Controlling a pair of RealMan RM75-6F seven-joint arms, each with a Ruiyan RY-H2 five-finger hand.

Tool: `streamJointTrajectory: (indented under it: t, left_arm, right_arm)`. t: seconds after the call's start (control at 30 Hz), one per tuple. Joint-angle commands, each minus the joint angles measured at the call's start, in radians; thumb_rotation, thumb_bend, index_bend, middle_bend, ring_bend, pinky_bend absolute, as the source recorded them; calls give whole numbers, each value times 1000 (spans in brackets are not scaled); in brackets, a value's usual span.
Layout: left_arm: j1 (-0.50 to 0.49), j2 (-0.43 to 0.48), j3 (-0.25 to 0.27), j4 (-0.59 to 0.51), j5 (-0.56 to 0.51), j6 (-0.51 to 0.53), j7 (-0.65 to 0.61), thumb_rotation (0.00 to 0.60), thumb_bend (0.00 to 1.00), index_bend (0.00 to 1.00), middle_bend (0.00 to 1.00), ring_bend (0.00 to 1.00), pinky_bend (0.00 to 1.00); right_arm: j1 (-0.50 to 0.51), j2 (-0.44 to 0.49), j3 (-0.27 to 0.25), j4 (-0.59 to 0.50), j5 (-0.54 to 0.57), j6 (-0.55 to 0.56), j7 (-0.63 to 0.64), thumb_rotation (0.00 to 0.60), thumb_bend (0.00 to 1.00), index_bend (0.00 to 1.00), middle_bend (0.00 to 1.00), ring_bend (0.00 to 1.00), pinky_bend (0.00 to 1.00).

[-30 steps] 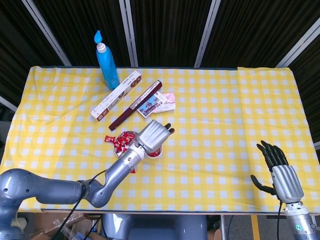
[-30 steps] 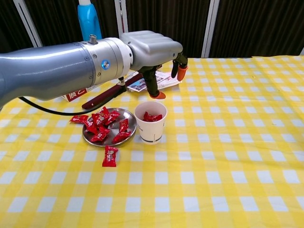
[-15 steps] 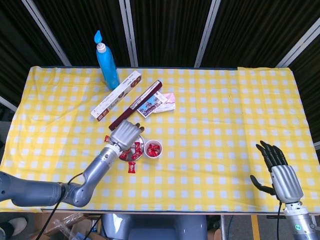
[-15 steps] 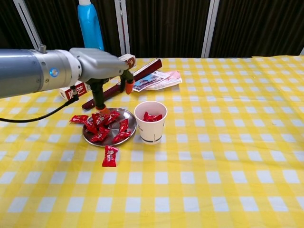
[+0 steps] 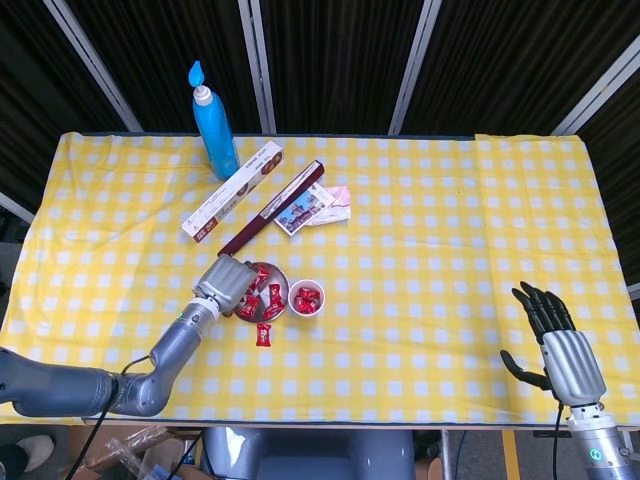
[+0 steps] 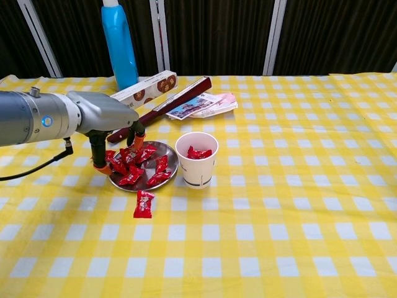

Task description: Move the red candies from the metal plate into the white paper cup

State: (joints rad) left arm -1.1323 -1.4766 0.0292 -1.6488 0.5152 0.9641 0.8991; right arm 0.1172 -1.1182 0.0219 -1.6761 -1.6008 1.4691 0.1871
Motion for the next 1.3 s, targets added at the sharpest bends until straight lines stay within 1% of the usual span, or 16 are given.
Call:
streamJointTrajectory:
  t: [0.03,0.3,0.47,0.73,0.9,1.13,1.3]
  left_arm:
    - [1,-11,-1,12,-3,6,2,600,197,313,287,876,944]
    - [-3,-50,-8,40,-30,15,18,600,197,313,287,877,944]
    - [-12,-81,-15,57,-44,6,29,600,197,335,302,876,944]
    - [-17,-110,-28,69,-31,2,22,600,197,330,302,876,943]
    - [-15,-112,-29,66,-25,16,25,600,197,328,300,876,944]
    - [-7,-91,-24,52,-44,38,38,600,197,327,310,876,944]
    - [-3,-104,-22,63,-60,34,40,600,197,327,312,876,944]
  right_arm:
    - [0,1,0,-1,0,1,1,600,388,0,0,0,0]
    - [1,1,-1,-1,1,-3,3,600,388,0,0,0,0]
    - [-1,2,1,-2,2,2,4,600,387,0,0,0,0]
    - [-1,3,1,-1,0,3,7,600,388,0,0,0,0]
    - [-1,4,1,-2,-2,5,10,600,388,0,0,0,0]
    - [0,4,-1,-2,-3,2,10,600,387,0,0,0,0]
    - [-1,4,-1,-4,-2,3,7,600,387,0,0,0,0]
